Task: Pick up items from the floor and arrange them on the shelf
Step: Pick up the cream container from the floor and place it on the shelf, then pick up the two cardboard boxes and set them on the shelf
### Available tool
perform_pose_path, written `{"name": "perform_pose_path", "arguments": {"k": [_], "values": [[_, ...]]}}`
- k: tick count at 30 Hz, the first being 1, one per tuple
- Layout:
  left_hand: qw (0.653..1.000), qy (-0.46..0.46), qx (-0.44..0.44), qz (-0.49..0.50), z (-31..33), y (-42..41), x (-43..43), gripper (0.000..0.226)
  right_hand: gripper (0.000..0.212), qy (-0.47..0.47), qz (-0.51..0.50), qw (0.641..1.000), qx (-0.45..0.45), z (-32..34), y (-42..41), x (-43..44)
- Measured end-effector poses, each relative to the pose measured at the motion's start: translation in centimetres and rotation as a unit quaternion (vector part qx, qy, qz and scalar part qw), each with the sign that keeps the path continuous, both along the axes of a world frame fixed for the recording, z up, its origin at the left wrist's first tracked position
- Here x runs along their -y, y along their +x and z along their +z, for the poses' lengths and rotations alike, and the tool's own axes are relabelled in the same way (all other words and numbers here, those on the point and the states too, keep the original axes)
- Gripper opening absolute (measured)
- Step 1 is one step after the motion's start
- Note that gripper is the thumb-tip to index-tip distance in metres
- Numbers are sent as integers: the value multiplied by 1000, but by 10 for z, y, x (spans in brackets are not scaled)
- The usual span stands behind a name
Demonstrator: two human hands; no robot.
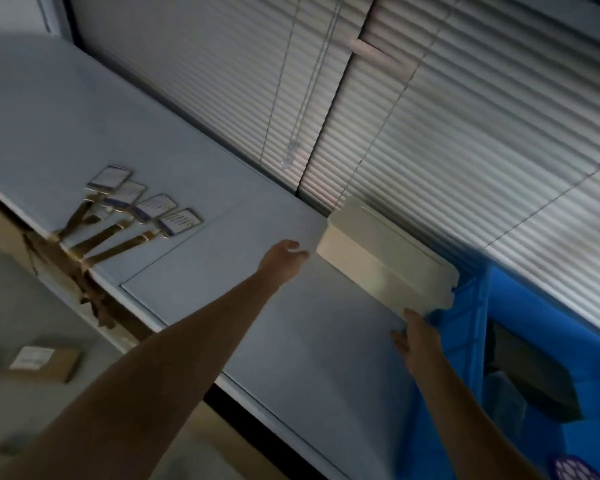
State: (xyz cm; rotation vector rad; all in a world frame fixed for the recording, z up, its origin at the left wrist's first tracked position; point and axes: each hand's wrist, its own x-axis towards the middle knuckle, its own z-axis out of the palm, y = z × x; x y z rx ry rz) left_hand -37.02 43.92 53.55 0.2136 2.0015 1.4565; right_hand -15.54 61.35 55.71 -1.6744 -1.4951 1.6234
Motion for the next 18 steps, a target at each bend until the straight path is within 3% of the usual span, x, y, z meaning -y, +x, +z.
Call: {"name": "perform_pose_path", "arguments": {"k": [3,6,9,12,18], "values": [[999,-24,0,26,-14,28,93,32,17,36,143,987,64,-2,-6,72],[995,-53,-3,88,-37,68,202,16,13,93,316,943,50,-12,-16,167],[979,-98,33,175,-76,108,319,13,8,116,461,878,60,-35,-27,266],[944,-149,156,250,-122,139,439,13,10,108,586,796,105,-70,-46,363],[863,-266,275,330,-197,174,634,18,17,48,719,657,222,-180,-94,525]]}}
